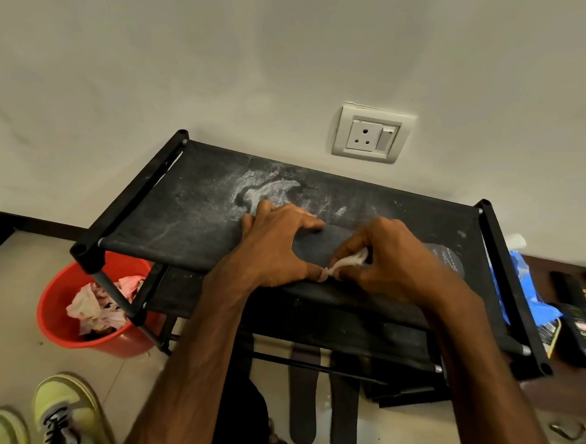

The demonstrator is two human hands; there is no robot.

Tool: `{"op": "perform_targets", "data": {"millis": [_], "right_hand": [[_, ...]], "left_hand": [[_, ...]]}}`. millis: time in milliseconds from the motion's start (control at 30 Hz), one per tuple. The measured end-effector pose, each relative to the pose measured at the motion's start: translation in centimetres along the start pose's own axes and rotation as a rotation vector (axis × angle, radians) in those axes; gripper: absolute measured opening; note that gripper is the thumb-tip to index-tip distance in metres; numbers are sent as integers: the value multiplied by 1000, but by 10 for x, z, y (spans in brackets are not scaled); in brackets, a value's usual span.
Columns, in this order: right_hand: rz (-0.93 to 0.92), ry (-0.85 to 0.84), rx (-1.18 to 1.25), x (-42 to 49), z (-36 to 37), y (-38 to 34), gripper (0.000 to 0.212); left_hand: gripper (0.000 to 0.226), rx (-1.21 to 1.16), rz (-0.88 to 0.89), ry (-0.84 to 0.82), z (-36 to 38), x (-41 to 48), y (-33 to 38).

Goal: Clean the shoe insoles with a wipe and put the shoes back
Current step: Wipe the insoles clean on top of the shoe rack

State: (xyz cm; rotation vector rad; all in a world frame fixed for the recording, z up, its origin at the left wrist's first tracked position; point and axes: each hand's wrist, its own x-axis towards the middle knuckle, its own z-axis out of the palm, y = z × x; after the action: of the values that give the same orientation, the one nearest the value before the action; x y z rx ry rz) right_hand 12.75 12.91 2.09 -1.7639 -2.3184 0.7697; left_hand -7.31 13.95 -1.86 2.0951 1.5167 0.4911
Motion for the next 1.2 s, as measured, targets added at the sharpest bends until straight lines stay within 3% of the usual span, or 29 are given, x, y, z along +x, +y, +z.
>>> {"op": "perform_targets", "data": {"millis": [133,333,667,867,1033,1200], "right_hand": [[21,-13,-38,-5,-3,-3,14],[42,200,-92,1,12,-10,19],[52,-1,-55,-10,-5,-3,14],[37,12,-95,-8,-1,-8,16],[-44,126,-180,-2,15,-28,26],[-91,126,-131,2,21,-33,27]], "left_hand": [[77,5,-6,-11,-1,-1,-1],[75,-36,-9,-58,-6,-4,-5],[77,-38,-35,-72,-7,-6,-3],[81,-74,-56,-143,-15,-7,-12],[85,-79,-66,-160,-13,-6,-9],[81,-71,-28,-157,-16,-6,-8]]}}
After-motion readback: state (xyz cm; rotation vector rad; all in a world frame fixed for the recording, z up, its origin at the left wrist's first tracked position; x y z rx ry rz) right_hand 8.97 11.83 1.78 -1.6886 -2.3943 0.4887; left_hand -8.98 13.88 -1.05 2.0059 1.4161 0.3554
